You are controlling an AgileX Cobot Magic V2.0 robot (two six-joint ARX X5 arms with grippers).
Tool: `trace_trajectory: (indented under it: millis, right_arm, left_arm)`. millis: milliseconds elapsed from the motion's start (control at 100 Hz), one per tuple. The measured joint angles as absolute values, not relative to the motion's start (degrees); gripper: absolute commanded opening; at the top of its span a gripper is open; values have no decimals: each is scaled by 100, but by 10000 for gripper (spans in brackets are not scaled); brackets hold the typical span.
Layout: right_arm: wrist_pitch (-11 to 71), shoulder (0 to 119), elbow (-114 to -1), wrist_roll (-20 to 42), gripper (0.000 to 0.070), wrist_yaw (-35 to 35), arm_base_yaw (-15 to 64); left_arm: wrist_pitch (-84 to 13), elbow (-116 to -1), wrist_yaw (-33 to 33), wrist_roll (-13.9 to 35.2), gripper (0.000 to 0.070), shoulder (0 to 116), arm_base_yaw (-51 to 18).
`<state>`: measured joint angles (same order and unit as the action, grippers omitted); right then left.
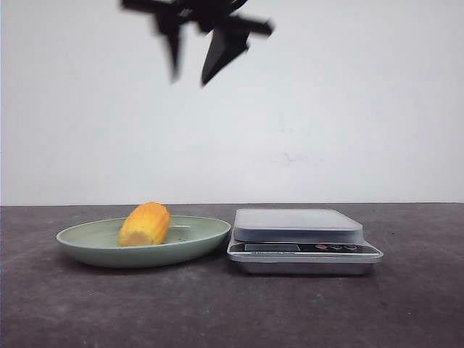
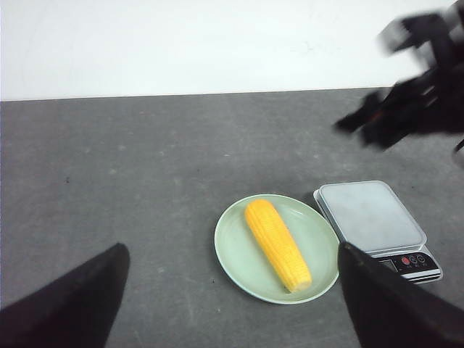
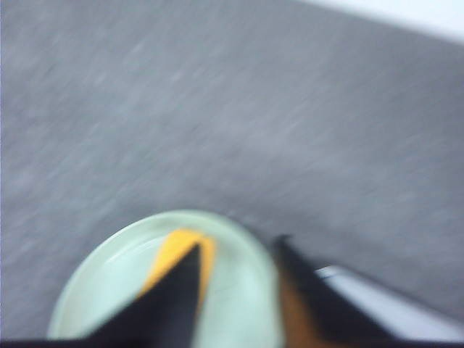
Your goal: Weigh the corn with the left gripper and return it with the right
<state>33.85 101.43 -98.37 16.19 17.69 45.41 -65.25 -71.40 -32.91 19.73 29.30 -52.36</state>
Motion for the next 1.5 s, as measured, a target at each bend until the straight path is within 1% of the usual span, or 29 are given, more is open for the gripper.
trace_trajectory:
  millis: [170,230,430,540,690,850,1040,1090,1110,1130,1190,1230,1300,1310,1500]
  right_arm:
    - [3693,9590,-9837,1151,6,1752,3929]
    - [3743,9411,-9837,1035,6,1640,3669]
    - [3839,8667,-9837,823,6,1227,2751]
    - [3854,8130,-9837,744,6,1162,2392]
    - [3887,7347,-9837,582,6,1085,2276]
    - [4139,6560,-9765,460,6,1070,2283]
    - [4366,5277,-8991,427,5,1074,2283]
    - [4436,4888,-8700,427,5,1079,2283]
    - [4460,4729,-8576,427,5,1087,2283]
    - [4482,4560,-8447,427,5,1092,2283]
    - [4611,4073,-8084,432,5,1094,2283]
    - [4731,3745,-7874,449,5,1107,2283]
    - [5000,3234,-7583,495,4,1094,2283]
    - [5033,3177,-7550,497,4,1094,2283]
    - [5511,2399,-7140,609,5,1087,2281]
  left_arm:
    - [-6455,-7140,-3354,1973,551,2930,-5236]
    - [-6442,-7140,-3428,1973,551,2928,-5236]
    - [-6167,-7140,-3444,1973,550,2928,-5236]
    - [-6132,-7140,-3446,1973,550,2928,-5236]
    - [-6090,-7140,-3562,1973,551,2928,-5236]
    - [-5981,-7140,-3590,1997,550,2928,-5236]
    - [-5933,-7140,-3590,2016,550,2928,-5236]
    - [-5935,-7140,-3590,2016,539,2928,-5236]
    - [-5937,-7137,-3590,2016,524,2928,-5236]
    - [-5937,-7135,-3590,2016,494,2928,-5236]
    - [-5937,-7118,-3590,2016,360,2928,-5236]
    - [-5940,-7100,-3590,2016,251,2928,-5236]
    - [-5940,-7074,-3590,2016,22,2928,-5236]
    - [-5940,-7072,-3590,2016,0,2928,-5236]
    - [-5924,-7070,-3627,2032,6,2928,-5236]
